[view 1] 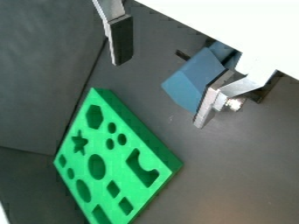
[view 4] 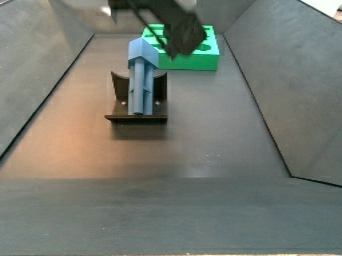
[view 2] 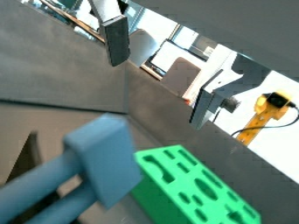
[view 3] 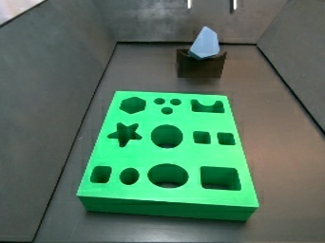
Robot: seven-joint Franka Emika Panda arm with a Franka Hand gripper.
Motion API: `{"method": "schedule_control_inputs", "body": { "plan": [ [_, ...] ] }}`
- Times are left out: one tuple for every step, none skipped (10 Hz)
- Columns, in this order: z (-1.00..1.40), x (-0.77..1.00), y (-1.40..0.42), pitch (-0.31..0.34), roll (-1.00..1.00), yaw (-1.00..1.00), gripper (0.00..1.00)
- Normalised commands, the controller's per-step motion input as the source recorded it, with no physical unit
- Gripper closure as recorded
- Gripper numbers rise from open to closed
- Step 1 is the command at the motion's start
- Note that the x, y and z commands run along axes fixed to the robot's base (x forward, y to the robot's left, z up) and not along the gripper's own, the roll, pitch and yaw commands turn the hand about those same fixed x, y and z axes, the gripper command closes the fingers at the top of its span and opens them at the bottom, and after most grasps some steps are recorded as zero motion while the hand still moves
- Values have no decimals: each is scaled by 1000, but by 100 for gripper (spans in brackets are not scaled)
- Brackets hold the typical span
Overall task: Pick up the 3 prong object. Move up. Place the 3 prong object on the fixture. Regrasp the 3 prong object. Move to above the board. Insert the 3 prong object.
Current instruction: Regrasp the 3 prong object.
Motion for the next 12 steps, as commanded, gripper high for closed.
{"method": "schedule_control_inputs", "body": {
  "plan": [
    [220, -18, 14, 87, 36, -43, 0],
    [714, 168, -621, 63, 1000, 18, 0],
    [691, 175, -616, 62, 1000, 18, 0],
    [548, 86, -448, 58, 1000, 18, 0],
    [364, 26, -249, 54, 1000, 17, 0],
    [110, 2, -106, 52, 1000, 16, 0],
    [49, 10, -85, 51, 1000, 16, 0],
    [45, -3, -45, 50, 1000, 16, 0],
    [39, -9, -38, 49, 1000, 16, 0],
    [16, -9, -29, 46, 1000, 16, 0],
    [12, -7, -27, 44, 1000, 16, 0],
    [16, -5, -22, 40, 1000, 18, 0]
  ]
}}
